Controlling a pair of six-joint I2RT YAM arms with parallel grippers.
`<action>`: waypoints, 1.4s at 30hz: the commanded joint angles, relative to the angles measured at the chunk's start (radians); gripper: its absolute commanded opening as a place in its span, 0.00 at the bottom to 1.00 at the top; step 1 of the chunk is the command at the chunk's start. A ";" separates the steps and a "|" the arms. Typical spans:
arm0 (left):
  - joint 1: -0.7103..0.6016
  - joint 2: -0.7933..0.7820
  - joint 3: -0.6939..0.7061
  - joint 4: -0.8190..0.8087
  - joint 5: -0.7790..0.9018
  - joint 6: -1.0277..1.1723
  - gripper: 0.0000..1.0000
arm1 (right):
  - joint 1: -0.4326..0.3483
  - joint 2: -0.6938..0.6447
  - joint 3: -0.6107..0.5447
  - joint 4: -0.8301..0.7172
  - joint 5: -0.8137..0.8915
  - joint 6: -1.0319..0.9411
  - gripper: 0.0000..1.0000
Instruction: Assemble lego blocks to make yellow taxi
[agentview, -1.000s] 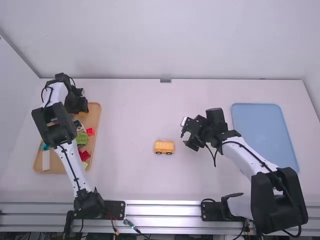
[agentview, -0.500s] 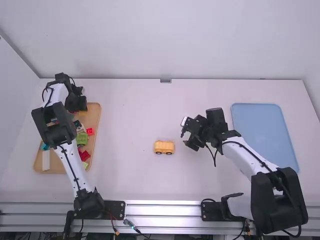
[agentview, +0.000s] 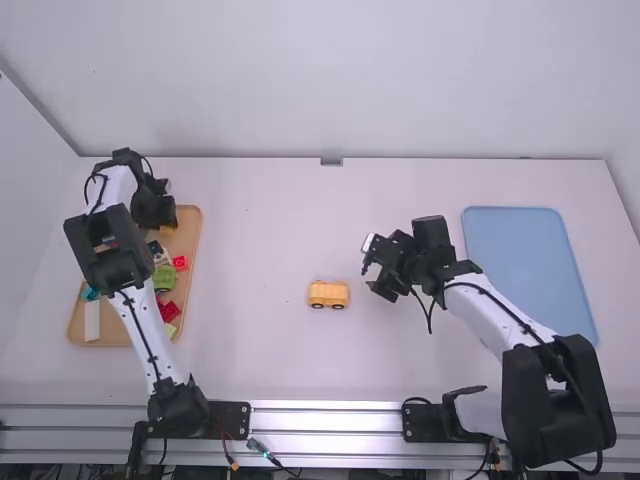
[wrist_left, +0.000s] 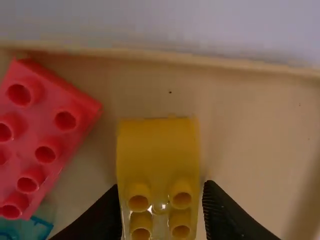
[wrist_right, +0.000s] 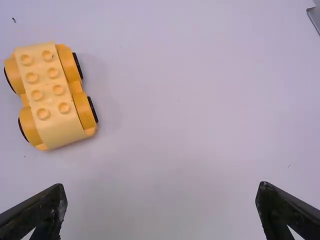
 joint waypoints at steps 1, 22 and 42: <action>-0.005 0.006 0.004 -0.019 -0.061 -0.037 0.38 | -0.002 -0.013 0.024 -0.005 -0.010 0.002 0.99; -0.004 0.002 0.129 -0.097 -0.063 -0.064 0.02 | 0.005 -0.013 0.024 -0.001 -0.006 0.002 0.99; -0.268 -0.571 -0.434 0.224 -0.085 0.105 0.02 | 0.004 -0.013 0.023 0.004 -0.010 0.022 0.99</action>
